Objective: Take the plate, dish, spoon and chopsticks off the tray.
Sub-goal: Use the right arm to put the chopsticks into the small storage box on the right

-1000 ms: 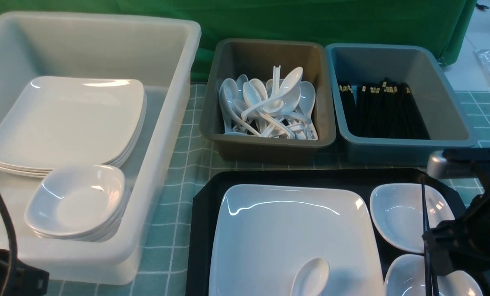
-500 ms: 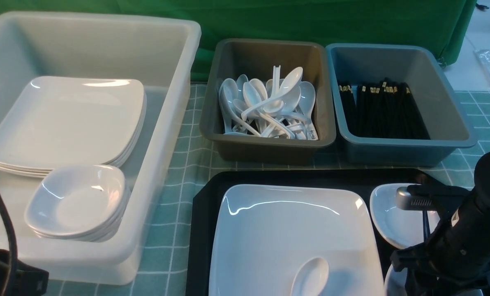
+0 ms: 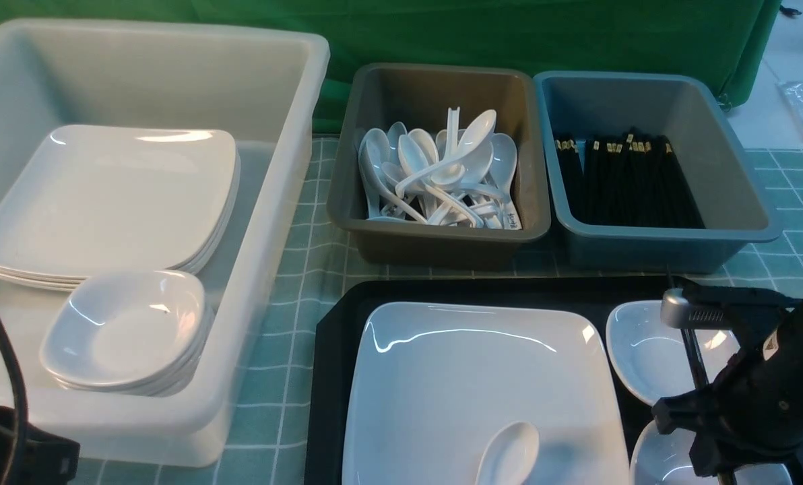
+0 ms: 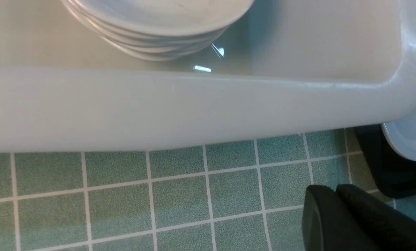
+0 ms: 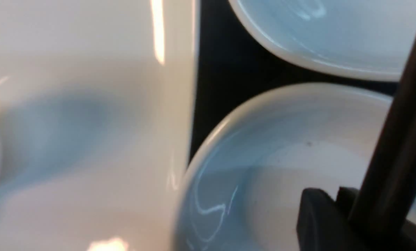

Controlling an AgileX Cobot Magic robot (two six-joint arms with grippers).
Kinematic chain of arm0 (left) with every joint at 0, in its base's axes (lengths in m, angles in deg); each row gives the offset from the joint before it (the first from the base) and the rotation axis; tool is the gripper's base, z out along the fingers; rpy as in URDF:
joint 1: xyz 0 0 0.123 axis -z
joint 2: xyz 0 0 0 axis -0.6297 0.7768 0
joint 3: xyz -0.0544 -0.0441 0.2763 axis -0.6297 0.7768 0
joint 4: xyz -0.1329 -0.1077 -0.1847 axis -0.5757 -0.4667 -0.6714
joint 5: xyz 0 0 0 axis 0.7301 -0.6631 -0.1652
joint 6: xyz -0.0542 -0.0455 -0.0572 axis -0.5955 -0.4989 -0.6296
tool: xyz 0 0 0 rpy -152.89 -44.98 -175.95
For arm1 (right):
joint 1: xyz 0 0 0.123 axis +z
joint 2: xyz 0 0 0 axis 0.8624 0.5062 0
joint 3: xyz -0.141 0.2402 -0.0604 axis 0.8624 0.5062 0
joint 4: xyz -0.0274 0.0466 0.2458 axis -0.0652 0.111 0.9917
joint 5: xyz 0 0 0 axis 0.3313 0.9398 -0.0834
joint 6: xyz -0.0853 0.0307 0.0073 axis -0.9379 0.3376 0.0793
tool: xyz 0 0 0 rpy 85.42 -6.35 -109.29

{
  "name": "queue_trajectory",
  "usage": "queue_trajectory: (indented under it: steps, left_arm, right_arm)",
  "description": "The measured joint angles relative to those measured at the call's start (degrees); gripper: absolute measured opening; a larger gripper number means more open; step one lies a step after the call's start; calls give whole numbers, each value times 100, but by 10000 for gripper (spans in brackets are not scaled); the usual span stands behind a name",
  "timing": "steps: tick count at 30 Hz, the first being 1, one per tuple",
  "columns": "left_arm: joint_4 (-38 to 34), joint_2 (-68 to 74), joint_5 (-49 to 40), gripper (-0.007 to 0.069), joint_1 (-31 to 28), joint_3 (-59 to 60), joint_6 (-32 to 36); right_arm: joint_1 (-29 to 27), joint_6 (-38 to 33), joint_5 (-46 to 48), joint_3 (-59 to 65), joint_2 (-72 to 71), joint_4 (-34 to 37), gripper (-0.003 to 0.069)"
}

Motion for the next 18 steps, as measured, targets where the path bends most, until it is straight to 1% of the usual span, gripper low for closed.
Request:
queue_trajectory:
  steps: [3,7,11,18]
  left_arm:
    - [0,0,12,17,0,0,0]
    - [-6,0,69,17,0,0,0]
    - [-6,0,86,17,0,0,0]
    - [-25,0,86,17,0,0,0]
  right_arm:
    - [0,-72,278,-91,-247,7,77]
    - [0,-239,667,-534,-367,17,77]
    - [-5,-340,926,-937,-234,33,77]
    - [-5,-702,1168,-1266,340,450,77]
